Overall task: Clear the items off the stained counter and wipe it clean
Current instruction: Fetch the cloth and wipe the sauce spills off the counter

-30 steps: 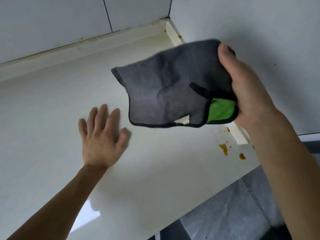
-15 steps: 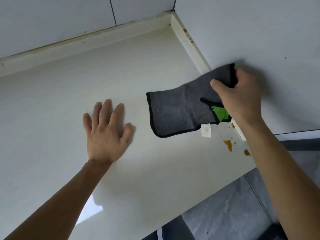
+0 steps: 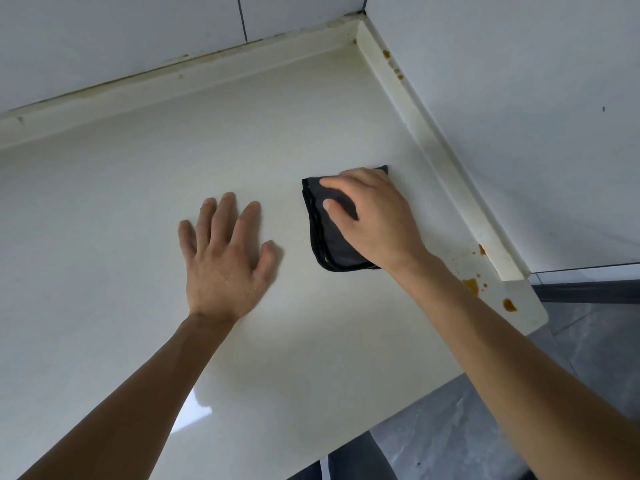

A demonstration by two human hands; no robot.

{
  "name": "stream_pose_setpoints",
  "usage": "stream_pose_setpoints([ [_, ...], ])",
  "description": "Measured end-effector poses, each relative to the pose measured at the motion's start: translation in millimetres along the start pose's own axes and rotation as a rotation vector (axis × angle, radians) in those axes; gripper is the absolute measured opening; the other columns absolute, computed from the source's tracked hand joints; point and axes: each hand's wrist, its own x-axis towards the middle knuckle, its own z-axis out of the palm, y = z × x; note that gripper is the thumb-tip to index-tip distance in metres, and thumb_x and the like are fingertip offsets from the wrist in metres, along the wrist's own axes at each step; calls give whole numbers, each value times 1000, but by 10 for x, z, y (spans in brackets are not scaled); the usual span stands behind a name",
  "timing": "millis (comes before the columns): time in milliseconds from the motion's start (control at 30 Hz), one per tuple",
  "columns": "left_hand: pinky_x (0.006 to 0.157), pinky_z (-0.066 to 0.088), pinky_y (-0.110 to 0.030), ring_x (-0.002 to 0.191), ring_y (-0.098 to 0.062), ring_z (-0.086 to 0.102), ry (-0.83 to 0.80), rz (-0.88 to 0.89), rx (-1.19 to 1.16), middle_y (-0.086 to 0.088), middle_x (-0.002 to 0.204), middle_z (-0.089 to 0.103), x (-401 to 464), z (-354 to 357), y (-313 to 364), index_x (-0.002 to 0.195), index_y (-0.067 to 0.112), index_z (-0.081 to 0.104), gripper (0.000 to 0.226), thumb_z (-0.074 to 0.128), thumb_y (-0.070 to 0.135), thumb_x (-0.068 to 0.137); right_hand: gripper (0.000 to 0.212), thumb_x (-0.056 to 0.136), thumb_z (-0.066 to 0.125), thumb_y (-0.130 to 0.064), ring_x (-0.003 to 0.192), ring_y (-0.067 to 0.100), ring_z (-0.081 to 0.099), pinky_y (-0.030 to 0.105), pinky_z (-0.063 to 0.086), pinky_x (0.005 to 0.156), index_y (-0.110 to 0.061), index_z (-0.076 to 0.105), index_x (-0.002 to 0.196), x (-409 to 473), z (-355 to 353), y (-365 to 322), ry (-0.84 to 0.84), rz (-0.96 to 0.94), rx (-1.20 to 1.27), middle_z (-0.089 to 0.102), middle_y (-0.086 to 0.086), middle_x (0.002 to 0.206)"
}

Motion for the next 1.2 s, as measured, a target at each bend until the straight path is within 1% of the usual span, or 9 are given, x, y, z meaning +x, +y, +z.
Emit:
stream_pose_setpoints([
  [67,120,25,-60,152,-34,30,-6,-5,0,-7,159,38,0,7,-3,147,24,48,56,48,49,97,50,102,50,-45,148,23,38,43,30,122,-27,53,149,-92,90,83,-121,-115,-139,51,-5,153],
  [133,121,24,-60,153,-34,29,-17,-10,5,-6,160,37,-7,8,-7,147,24,47,56,47,49,97,63,104,38,-55,159,23,17,49,13,128,-30,33,161,-231,239,158,-220,-150,-293,26,-2,170],
  [167,120,24,-59,153,-34,29,-20,-9,5,-6,159,37,-9,7,-10,147,24,47,56,47,49,97,65,104,33,-58,160,22,12,50,10,129,-31,27,163,-252,282,230,-210,-146,-343,20,-2,172],
  [333,117,26,-58,148,-34,32,-16,0,-1,-7,154,41,-10,-37,26,141,21,51,53,49,46,94,67,104,24,-60,160,24,11,50,9,129,-31,19,164,156,87,718,-117,89,-403,14,0,173],
  [567,120,22,-58,152,-34,28,-41,-13,-25,-8,158,38,-12,-66,58,145,23,48,55,44,47,96,69,105,27,-57,160,26,8,46,5,130,-25,18,165,956,184,604,-76,188,-339,13,5,173],
  [667,123,19,-59,155,-34,27,-36,-8,-35,-8,161,37,-3,-36,26,148,25,46,57,43,49,97,69,105,24,-58,160,24,6,44,3,130,-26,15,165,1075,162,613,-102,166,-316,10,3,173],
  [800,122,21,-59,154,-33,27,-15,7,-15,-7,161,35,-11,13,-3,148,27,44,57,45,51,97,69,105,25,-58,161,24,7,45,7,130,-27,17,165,571,121,720,-78,143,-313,12,2,173],
  [1033,117,24,-58,150,-34,30,34,28,24,-7,157,36,-7,108,-28,146,26,44,58,45,51,95,67,106,26,-57,161,22,7,47,12,130,-27,17,165,-1070,8,797,-55,240,-382,12,-1,173],
  [1200,112,29,-57,145,-36,34,37,49,51,-10,151,39,-25,93,-6,142,21,45,55,45,47,94,68,105,26,-57,160,24,10,45,11,129,-26,19,165,-785,-47,822,-34,282,-409,14,2,173],
])
